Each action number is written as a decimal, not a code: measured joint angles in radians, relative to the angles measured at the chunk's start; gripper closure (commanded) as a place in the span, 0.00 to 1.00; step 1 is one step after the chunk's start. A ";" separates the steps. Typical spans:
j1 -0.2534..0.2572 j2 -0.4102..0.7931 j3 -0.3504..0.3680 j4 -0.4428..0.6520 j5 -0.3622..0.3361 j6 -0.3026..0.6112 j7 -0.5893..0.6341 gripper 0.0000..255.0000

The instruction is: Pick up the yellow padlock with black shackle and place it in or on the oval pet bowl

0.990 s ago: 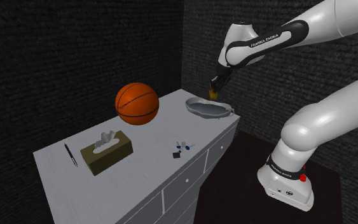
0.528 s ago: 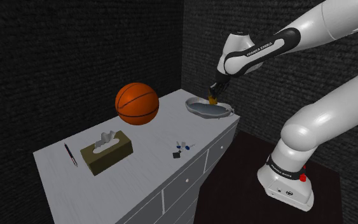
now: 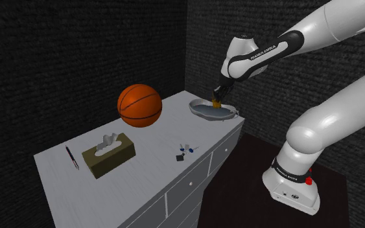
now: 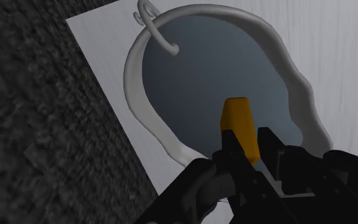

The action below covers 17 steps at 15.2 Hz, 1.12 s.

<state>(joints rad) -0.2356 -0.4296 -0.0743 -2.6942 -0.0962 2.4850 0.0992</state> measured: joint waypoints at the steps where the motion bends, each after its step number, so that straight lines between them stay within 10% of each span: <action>1: 0.000 0.000 0.000 0.000 0.000 0.000 0.000 0.00; 17: 0.003 -0.111 0.007 0.046 0.007 -0.158 -0.003 0.00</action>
